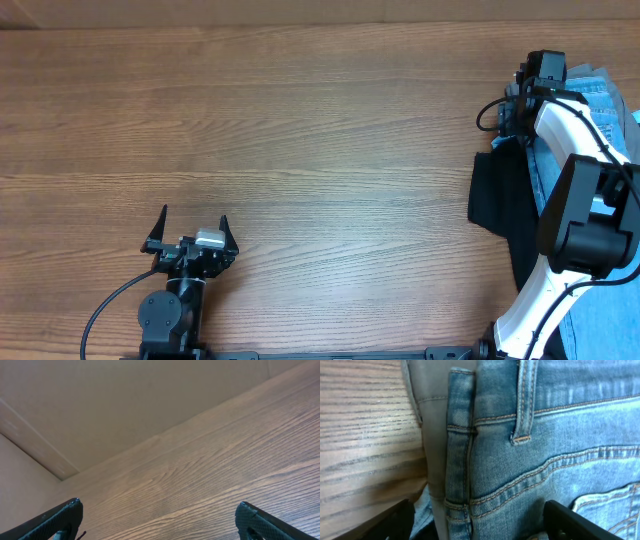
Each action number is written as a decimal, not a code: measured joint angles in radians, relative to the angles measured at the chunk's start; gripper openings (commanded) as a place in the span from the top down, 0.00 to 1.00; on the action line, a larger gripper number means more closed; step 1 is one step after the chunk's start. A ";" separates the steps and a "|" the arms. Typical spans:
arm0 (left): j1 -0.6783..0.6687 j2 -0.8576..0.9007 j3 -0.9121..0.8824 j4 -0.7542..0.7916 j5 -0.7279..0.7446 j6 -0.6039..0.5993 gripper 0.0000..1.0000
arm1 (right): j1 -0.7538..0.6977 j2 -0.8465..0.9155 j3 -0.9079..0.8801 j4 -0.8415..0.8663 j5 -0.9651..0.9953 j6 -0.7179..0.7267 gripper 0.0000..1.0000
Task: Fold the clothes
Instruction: 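Reach the right gripper up to the waistband of the light blue jeans, then close the right gripper on the jeans waistband at the belt loop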
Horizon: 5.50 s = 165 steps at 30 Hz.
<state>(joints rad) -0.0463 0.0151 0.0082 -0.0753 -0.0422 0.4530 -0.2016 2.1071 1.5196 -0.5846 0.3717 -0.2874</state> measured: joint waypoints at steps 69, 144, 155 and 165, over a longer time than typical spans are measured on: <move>0.000 0.000 0.000 0.000 0.000 0.000 0.00 | 0.006 0.044 0.018 -0.007 0.117 0.014 0.32; 0.000 0.000 0.000 0.000 0.000 0.000 0.00 | -0.015 -0.010 0.018 -0.035 -0.010 0.024 0.43; 0.000 0.000 0.000 0.000 0.000 0.000 0.00 | -0.041 -0.010 0.018 -0.039 -0.073 0.024 0.43; 0.000 0.000 0.000 0.000 0.000 0.000 0.00 | -0.041 -0.010 0.018 -0.038 -0.085 0.024 0.46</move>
<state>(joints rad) -0.0463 0.0151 0.0082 -0.0757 -0.0422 0.4530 -0.2424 2.0972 1.5372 -0.6228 0.2871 -0.2638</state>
